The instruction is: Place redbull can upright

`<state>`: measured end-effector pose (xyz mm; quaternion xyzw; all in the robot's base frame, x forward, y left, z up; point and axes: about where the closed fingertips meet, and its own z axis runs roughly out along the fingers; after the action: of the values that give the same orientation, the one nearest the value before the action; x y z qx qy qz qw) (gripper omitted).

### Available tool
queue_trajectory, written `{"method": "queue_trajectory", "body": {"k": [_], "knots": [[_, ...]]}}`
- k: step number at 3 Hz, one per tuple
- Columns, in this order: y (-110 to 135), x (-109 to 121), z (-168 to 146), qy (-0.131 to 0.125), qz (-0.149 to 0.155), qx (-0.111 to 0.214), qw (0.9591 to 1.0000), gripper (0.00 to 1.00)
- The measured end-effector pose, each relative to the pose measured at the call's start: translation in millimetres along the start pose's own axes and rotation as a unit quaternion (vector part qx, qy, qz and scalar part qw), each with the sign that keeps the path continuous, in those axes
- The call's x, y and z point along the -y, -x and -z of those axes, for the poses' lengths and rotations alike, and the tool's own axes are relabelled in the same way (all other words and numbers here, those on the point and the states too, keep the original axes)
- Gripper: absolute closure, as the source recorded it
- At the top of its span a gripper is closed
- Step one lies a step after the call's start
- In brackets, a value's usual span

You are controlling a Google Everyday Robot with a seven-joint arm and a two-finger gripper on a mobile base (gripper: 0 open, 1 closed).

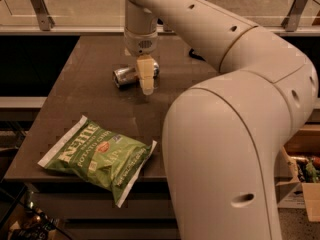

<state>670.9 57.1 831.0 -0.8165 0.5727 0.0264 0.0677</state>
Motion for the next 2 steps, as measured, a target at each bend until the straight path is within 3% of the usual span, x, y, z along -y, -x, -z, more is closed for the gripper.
{"method": "queue_trajectory", "body": {"k": [1, 2], "knots": [[0.5, 0.5, -0.2, -0.001, 0.003, 0.0, 1.0, 0.0], [1.6, 3.4, -3.2, -0.004, 0.003, 0.002, 1.0, 0.19]]}}
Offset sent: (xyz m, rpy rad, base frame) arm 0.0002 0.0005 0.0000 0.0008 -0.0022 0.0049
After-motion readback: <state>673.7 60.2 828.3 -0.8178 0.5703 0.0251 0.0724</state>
